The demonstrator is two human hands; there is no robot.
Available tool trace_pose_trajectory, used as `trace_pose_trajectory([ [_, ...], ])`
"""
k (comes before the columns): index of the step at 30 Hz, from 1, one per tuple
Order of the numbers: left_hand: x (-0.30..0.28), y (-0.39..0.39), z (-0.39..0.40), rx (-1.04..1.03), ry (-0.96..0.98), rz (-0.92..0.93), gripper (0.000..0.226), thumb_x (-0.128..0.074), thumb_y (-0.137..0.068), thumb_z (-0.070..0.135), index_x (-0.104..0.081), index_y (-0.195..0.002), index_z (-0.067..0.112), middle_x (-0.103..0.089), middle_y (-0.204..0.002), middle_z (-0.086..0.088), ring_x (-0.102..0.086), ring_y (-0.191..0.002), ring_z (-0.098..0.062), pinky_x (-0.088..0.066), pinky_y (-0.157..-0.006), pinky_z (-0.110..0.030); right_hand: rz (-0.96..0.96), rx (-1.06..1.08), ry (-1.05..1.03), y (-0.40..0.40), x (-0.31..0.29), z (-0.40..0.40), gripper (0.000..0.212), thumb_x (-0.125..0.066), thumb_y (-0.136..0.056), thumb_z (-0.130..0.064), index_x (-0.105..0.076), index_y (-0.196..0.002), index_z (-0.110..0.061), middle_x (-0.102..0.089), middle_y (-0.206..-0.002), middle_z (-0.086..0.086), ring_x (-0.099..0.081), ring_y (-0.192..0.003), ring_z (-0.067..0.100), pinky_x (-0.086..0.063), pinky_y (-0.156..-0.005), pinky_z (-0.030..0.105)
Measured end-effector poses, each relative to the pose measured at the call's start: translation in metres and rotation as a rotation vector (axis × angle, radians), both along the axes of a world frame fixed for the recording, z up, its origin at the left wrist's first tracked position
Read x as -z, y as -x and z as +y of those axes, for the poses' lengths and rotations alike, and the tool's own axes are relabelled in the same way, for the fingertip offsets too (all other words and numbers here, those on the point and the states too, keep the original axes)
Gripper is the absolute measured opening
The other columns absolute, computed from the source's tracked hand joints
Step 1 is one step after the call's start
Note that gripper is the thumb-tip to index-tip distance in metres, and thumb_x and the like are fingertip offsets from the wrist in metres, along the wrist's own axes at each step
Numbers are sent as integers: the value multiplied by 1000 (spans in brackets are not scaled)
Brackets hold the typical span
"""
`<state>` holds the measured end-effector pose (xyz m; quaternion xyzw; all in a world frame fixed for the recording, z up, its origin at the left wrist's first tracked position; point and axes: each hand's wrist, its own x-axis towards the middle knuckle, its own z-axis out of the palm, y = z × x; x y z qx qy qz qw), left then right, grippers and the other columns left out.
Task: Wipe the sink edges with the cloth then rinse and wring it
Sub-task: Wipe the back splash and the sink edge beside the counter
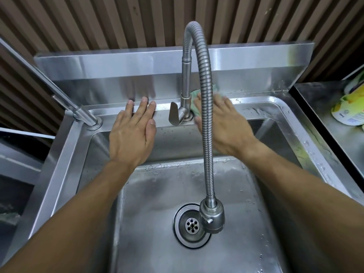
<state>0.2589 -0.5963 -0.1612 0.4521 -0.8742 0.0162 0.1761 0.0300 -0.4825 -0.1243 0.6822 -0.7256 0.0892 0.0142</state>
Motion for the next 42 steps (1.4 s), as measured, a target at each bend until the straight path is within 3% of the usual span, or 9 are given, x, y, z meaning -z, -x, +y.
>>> trace_pose_trajectory([
  [5,-4,0,2,5,-62,-40,58,-11,-106,41,-19,-162,30,-18,-169,5,-7,-159,-26,-5,-128,-43,14,225,98,-14,11,3,63,-16,-107,-37,-22,-162,-6,-22,-168,15,-8,-159,31,-5,-130,46],
  [8,-3,1,4,-12,-53,-22,57,-13,-107,40,-22,-162,30,-21,-168,5,-12,-158,-27,-13,-127,-43,-122,126,118,-33,5,-11,55,-30,-109,-29,-32,-158,-5,-37,-163,16,-30,-153,33,-23,-127,50],
  [12,0,-1,1,10,-32,-20,55,-15,-108,40,-25,-161,31,-25,-167,4,-17,-157,-29,-18,-125,-45,-14,6,4,4,-2,1,54,-23,-112,-40,-24,-162,-21,-22,-170,0,-16,-158,20,-10,-129,41],
  [21,4,2,0,-12,-7,13,54,-18,-108,38,-31,-160,28,-30,-165,2,-21,-156,-31,-23,-124,-47,-78,722,-19,7,0,-4,66,-18,-107,-36,-9,-162,-1,-7,-170,19,-9,-158,34,-7,-128,47],
  [25,4,3,1,-12,2,29,54,-18,-108,38,-32,-159,29,-32,-164,2,-23,-155,-30,-24,-124,-47,-51,408,-21,-33,-4,-9,74,-1,-97,-36,-12,-162,-4,-14,-170,17,-17,-156,36,-14,-128,50],
  [28,4,2,0,-3,14,22,53,-18,-108,39,-30,-159,30,-31,-164,3,-22,-155,-29,-25,-123,-47,-15,140,-29,-24,-1,-5,62,-14,-107,-40,-16,-164,-14,-17,-171,7,-16,-158,29,-12,-129,47],
  [32,4,1,1,0,12,37,49,-17,-109,41,-23,-156,30,-28,-163,5,-21,-156,-28,-23,-124,-47,34,285,38,17,6,13,60,-28,-108,-40,-27,-161,-13,-26,-168,6,-25,-155,30,-19,-126,46],
  [37,2,5,3,-35,1,39,52,-19,-108,38,-30,-158,25,-31,-164,3,-21,-156,-29,-23,-124,-48,-110,592,1,28,3,16,65,-23,-107,-39,-12,-164,-11,-10,-172,9,-11,-158,31,-5,-127,45],
  [42,2,5,3,-40,-8,36,54,-20,-107,37,-33,-159,28,-32,-164,3,-20,-156,-27,-20,-125,-45,-129,265,29,-25,2,0,68,-18,-99,-39,-27,-161,-11,-23,-169,8,-19,-157,32,-11,-129,47],
])
